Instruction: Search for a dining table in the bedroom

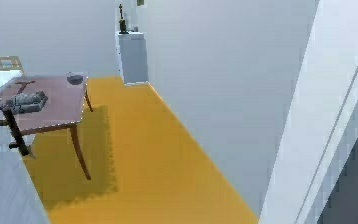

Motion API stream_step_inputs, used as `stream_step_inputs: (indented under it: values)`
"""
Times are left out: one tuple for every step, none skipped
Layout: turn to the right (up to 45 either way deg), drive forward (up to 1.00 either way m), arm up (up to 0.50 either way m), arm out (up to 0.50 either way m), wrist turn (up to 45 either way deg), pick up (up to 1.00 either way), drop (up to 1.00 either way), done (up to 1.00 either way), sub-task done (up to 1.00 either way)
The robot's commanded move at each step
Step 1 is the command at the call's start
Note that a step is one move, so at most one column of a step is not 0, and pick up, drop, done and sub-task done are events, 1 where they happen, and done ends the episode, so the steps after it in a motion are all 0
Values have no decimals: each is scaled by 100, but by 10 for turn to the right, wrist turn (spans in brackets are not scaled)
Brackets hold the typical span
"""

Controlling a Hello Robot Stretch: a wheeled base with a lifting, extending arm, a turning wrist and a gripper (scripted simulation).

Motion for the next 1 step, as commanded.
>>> stream_step_inputs:
  values:
    - [-240, 0, 0, 0, 0, 0, 0, 0, 0]
